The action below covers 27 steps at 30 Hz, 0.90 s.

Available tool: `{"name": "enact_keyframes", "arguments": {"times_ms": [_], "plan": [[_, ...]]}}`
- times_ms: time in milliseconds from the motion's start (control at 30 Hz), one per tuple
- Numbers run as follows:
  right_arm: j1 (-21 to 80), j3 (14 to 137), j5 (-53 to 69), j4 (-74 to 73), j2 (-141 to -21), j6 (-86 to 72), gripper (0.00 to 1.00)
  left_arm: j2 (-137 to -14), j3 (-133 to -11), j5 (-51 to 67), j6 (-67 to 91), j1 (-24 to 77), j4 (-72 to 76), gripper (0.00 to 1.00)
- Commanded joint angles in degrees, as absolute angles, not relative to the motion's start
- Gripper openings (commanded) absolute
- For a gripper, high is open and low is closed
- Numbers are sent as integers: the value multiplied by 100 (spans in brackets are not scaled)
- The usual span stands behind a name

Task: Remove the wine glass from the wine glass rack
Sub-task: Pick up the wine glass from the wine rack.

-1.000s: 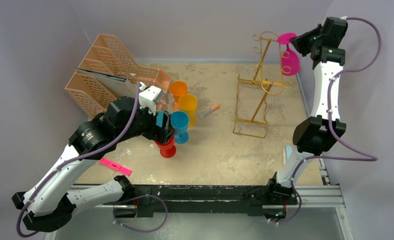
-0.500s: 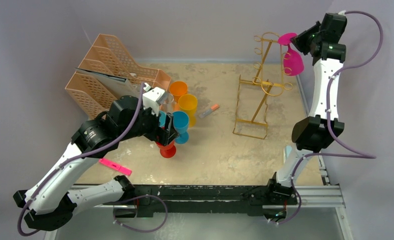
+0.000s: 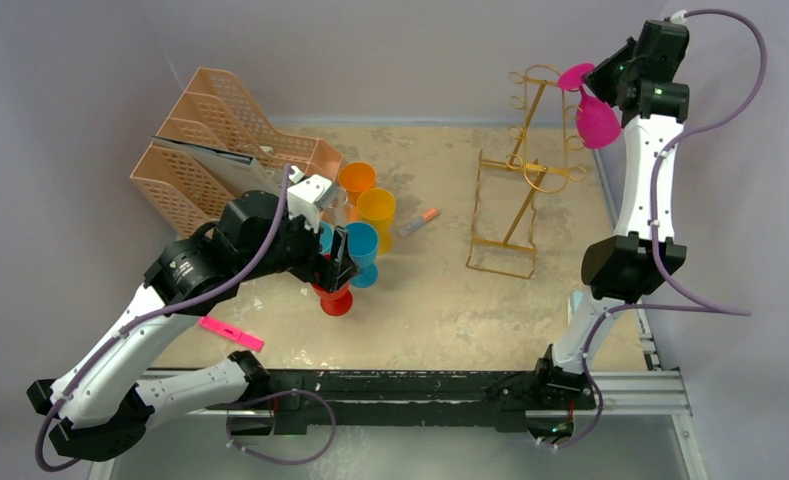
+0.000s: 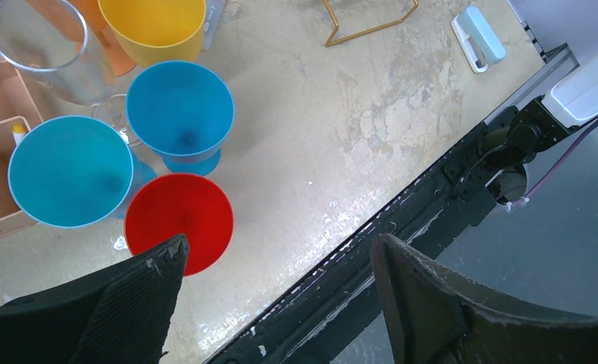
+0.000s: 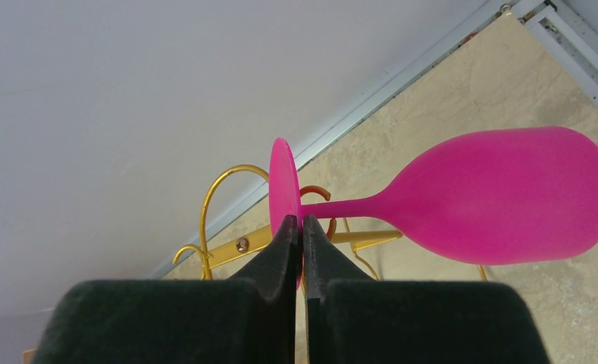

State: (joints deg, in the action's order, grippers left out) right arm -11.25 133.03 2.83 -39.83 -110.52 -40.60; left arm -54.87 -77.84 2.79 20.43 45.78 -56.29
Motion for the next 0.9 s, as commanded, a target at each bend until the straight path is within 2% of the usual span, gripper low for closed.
{"name": "enact_keyframes", "arguments": {"times_ms": [0, 433, 867], "plan": [[-1114, 13416, 101, -4303, -11022, -3696, 0, -5497, -7937, 338, 2016, 4584, -5537, 88], [-1134, 12976, 579, -3580, -10792, -4161, 0, -5448, -7972, 255, 2030, 4583, -5617, 88], [-1134, 12444, -158, -3255, -10245, -3746, 0, -5510, -7985, 405, 2068, 4584, -5581, 87]]}}
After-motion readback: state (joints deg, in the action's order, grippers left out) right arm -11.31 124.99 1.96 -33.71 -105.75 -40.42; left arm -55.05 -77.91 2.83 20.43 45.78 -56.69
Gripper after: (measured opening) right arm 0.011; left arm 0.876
